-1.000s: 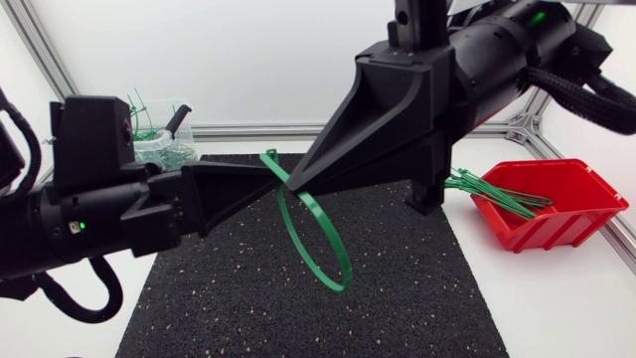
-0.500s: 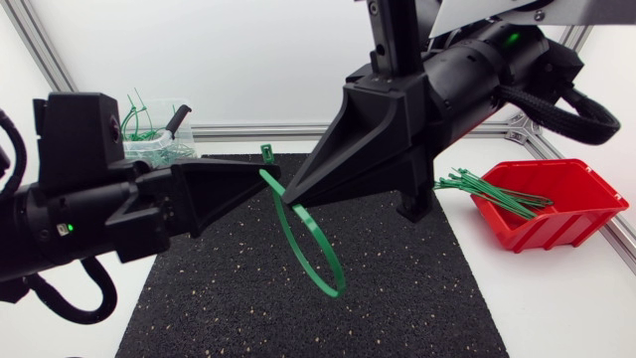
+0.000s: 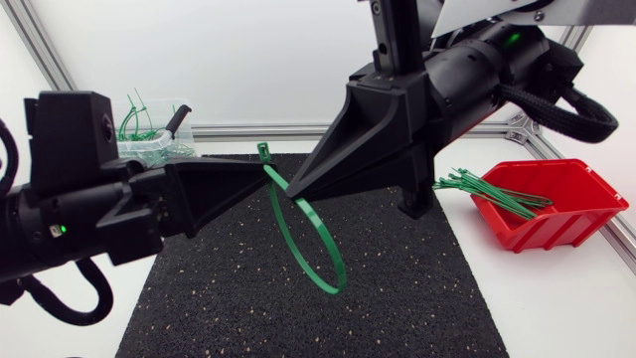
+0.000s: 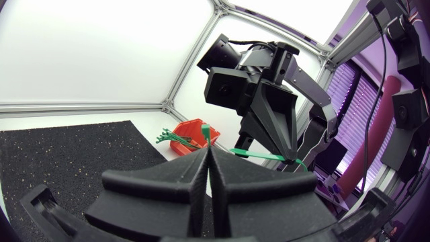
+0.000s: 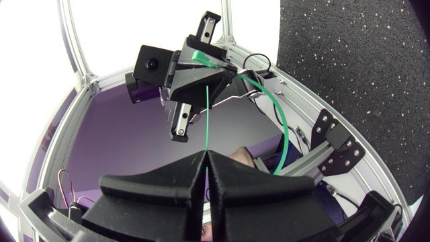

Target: Take a green cable tie from the red box, thread the tail through the head to close it, then place it in the transparent bin on the left.

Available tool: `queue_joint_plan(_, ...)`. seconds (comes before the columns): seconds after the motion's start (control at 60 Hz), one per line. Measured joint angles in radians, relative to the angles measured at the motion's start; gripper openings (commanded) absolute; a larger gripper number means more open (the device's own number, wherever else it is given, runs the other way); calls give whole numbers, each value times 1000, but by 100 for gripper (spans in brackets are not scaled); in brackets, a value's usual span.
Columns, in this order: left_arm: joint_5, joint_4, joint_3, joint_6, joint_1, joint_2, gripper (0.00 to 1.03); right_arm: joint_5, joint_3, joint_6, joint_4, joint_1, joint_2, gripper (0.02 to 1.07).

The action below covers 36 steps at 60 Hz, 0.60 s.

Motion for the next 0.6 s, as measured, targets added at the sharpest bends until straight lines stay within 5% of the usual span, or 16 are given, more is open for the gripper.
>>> queue_joint_plan(0.6, -26, -17, -14, 43, -19, -8, 3, 0, 0, -2, 0, -2, 0, 8)
